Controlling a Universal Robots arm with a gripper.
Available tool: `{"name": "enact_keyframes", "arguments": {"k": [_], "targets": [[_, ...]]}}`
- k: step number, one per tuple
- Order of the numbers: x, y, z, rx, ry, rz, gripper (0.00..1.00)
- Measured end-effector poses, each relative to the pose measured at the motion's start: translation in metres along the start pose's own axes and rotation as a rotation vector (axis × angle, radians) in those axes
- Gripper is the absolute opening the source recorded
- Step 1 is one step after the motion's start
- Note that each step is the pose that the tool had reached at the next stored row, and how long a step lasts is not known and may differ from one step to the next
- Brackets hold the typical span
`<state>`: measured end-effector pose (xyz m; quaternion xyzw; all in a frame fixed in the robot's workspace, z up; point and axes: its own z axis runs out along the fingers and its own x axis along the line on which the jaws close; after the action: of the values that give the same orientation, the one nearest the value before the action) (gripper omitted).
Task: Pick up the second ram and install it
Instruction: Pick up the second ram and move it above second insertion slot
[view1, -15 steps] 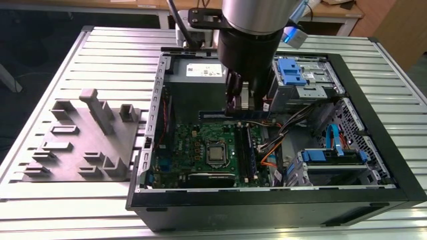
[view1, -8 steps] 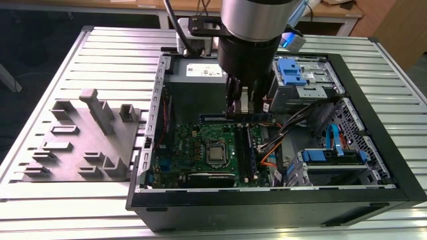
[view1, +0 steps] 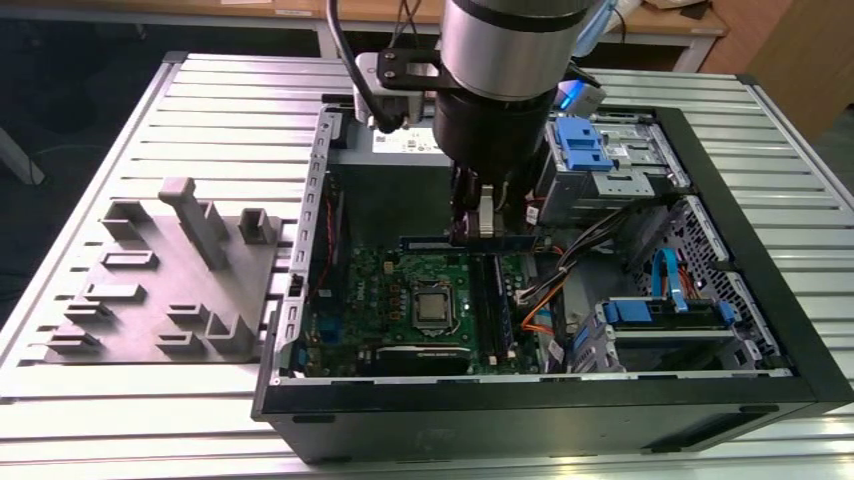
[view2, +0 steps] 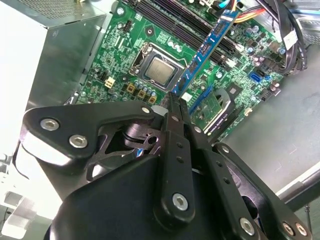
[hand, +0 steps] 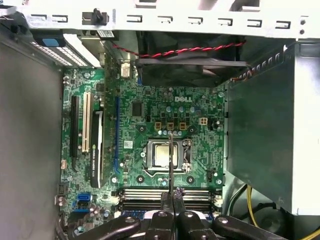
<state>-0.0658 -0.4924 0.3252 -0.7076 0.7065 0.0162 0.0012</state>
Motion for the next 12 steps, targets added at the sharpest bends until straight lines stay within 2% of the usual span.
{"name": "enact_keyframes", "arguments": {"k": [12], "targets": [[0.0002,-0.0002,0.0083,0.0005,0.0003,0.0,0.08]]}}
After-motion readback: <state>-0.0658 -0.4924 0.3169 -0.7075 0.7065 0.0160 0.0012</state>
